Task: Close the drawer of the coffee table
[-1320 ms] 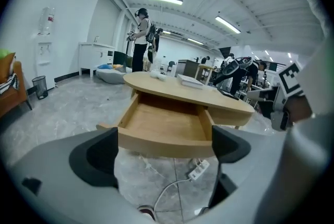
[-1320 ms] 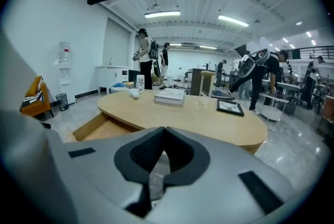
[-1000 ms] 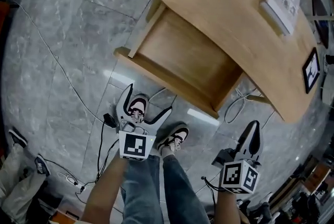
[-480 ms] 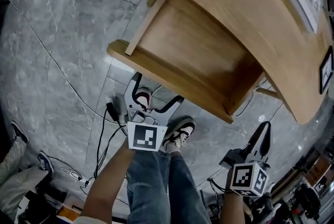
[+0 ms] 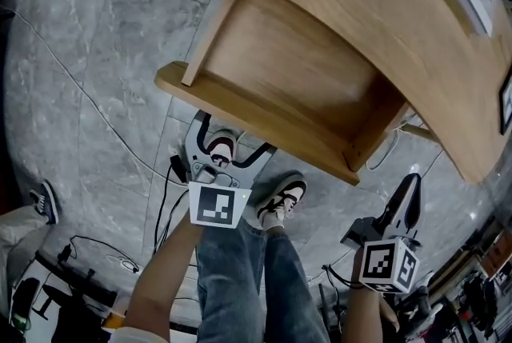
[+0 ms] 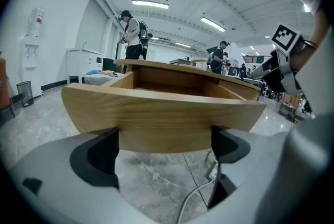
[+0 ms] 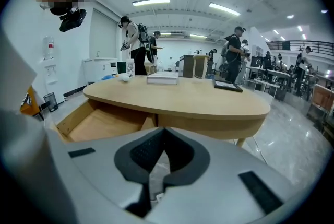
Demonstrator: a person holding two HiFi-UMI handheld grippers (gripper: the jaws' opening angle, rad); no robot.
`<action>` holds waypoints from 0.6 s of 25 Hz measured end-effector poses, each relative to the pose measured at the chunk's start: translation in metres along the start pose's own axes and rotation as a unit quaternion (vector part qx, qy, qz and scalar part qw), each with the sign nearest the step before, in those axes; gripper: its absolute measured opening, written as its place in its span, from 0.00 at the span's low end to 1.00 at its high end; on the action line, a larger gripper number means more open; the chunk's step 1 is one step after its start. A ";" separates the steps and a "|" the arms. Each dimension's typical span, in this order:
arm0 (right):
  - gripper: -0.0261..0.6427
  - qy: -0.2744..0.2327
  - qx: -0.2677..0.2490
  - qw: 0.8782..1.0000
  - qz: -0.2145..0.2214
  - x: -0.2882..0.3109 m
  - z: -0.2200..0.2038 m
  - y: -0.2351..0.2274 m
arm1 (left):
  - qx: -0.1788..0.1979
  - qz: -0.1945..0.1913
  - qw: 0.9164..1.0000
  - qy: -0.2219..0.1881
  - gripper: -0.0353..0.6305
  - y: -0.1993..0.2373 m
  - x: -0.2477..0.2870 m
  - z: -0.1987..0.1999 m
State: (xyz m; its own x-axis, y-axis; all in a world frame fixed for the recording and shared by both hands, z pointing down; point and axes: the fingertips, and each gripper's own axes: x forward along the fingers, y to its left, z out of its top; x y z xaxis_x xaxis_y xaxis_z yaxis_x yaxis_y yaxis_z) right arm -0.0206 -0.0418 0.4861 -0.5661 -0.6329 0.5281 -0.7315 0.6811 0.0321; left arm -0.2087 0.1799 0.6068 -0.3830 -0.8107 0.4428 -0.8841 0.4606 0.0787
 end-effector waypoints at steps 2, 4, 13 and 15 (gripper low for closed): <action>0.04 0.001 0.002 1.000 -0.003 0.002 -0.001 -0.003 | 0.001 0.002 1.000 0.006 0.89 0.001 0.000 0.000; 0.04 0.003 0.005 1.000 -0.007 0.002 -0.003 -0.006 | -0.002 0.003 1.000 0.015 0.88 0.001 0.000 0.000; 0.04 0.011 0.025 0.999 -0.021 -0.001 -0.010 -0.005 | -0.016 0.004 0.999 0.039 0.89 0.000 -0.002 0.001; 0.04 0.009 0.026 0.999 -0.021 0.001 -0.007 -0.004 | -0.020 0.004 0.999 0.042 0.89 0.001 -0.003 0.002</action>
State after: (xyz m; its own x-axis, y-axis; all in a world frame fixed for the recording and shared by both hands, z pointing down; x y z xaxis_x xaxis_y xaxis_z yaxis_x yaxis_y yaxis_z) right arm -0.0157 -0.0425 0.4923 -0.5281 -0.6537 0.5421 -0.7738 0.6333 0.0100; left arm -0.2088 0.1816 0.6037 -0.3644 -0.7746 0.5169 -0.8689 0.4826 0.1105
